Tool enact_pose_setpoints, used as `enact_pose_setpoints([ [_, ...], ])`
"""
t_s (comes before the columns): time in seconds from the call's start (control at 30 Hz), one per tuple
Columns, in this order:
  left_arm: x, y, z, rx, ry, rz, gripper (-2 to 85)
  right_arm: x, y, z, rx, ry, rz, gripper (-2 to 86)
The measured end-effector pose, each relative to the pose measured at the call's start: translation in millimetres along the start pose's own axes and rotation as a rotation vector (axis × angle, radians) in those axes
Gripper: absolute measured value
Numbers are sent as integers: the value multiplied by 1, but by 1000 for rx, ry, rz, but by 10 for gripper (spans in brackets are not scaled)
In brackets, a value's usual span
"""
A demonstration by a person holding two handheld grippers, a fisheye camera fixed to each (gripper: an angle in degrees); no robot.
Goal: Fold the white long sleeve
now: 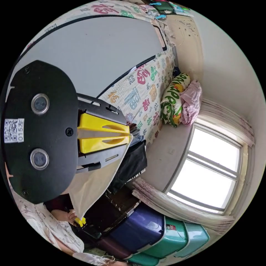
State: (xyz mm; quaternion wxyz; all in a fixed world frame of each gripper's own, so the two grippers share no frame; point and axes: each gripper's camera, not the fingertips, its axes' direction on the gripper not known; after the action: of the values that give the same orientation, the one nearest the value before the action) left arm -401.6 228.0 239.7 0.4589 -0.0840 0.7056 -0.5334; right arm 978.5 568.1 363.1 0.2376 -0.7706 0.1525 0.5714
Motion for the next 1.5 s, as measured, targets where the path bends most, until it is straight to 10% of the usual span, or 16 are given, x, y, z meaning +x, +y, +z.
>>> enact_pose_setpoints([
  [0.27, -148, 254, -129, -121, -374, -240, 6, -80, 110, 185, -476, -305, -95, 4],
  [0.53, -208, 417, -183, -48, -306, -556, 6, -102, 186, 252, -701, -315, -115, 7],
  [0.93, -46, 469, -227, -66, -119, -252, 52, -71, 259, 236, -716, -564, -178, 55],
  [1.23, 136, 541, -210, -225, 48, -48, 77, 13, 303, 184, -594, 124, -338, 110],
  [1.5, 243, 550, -196, -360, -192, 137, 109, 12, 396, 250, -742, 322, -669, 127],
])
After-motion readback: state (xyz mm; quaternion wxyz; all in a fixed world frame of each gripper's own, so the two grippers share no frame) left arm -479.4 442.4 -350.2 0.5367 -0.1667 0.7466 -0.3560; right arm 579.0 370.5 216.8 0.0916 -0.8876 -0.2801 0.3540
